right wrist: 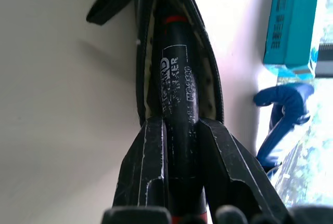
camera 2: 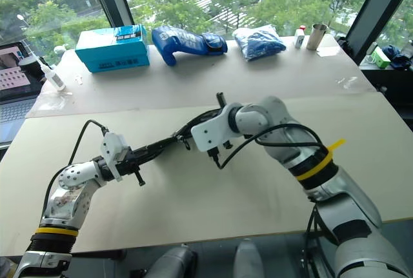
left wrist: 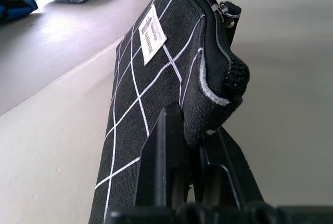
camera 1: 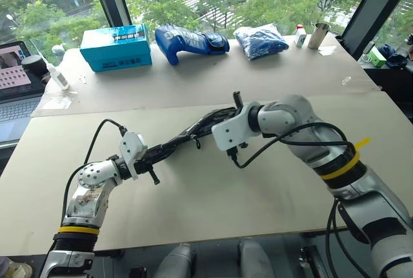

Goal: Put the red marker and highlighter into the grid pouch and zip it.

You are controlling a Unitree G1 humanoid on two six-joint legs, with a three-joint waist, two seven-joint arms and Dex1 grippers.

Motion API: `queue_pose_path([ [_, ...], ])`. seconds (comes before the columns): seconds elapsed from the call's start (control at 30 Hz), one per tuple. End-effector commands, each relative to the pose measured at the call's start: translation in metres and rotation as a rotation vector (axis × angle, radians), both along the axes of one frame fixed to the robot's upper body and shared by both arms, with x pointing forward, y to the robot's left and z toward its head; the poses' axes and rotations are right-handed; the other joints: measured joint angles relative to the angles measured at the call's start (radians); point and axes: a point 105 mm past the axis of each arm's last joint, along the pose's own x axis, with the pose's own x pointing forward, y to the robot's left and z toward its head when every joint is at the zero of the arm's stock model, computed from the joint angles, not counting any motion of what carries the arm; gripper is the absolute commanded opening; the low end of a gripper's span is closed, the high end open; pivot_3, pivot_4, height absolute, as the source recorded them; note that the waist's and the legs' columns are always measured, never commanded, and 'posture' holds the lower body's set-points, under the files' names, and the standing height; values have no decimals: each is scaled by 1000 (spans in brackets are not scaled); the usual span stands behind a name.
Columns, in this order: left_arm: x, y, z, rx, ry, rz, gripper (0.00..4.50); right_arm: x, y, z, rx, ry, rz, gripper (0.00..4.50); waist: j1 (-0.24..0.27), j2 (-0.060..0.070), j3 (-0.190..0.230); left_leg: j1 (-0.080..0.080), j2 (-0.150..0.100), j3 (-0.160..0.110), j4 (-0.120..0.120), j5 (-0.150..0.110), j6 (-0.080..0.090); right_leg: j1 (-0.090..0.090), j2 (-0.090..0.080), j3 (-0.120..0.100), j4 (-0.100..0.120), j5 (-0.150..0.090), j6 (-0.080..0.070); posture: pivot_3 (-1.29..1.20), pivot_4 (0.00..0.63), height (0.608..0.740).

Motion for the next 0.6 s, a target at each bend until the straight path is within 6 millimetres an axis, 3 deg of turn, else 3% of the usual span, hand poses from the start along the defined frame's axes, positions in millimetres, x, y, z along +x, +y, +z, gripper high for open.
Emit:
queue_pose_path([
  [0.03,1,-3,9,3,-46,-16,0,-4,14,2,-37,-60,89,489,0,0,0,0,0,0,0,0,0,0,0,0,0,0,0,0,150,740],
  [0.2,3,-2,10,2,-51,-13,0,-3,20,-4,-29,-47,111,489,0,0,0,0,0,0,0,0,0,0,0,0,0,0,0,0,150,740],
  [0.27,2,-2,10,2,-51,-11,0,1,19,-4,22,13,72,1505,0,0,0,0,0,0,0,0,0,0,0,0,0,0,0,0,150,740],
  [0.5,2,0,10,3,-49,-4,0,12,-1,30,230,149,-58,3724,0,0,0,0,0,0,0,0,0,0,1,0,1,0,-1,0,150,740],
  [0.6,2,0,10,1,-50,-3,0,13,-20,49,320,203,-94,3724,1,0,0,0,0,0,0,0,0,0,0,0,0,0,-1,0,150,740],
])
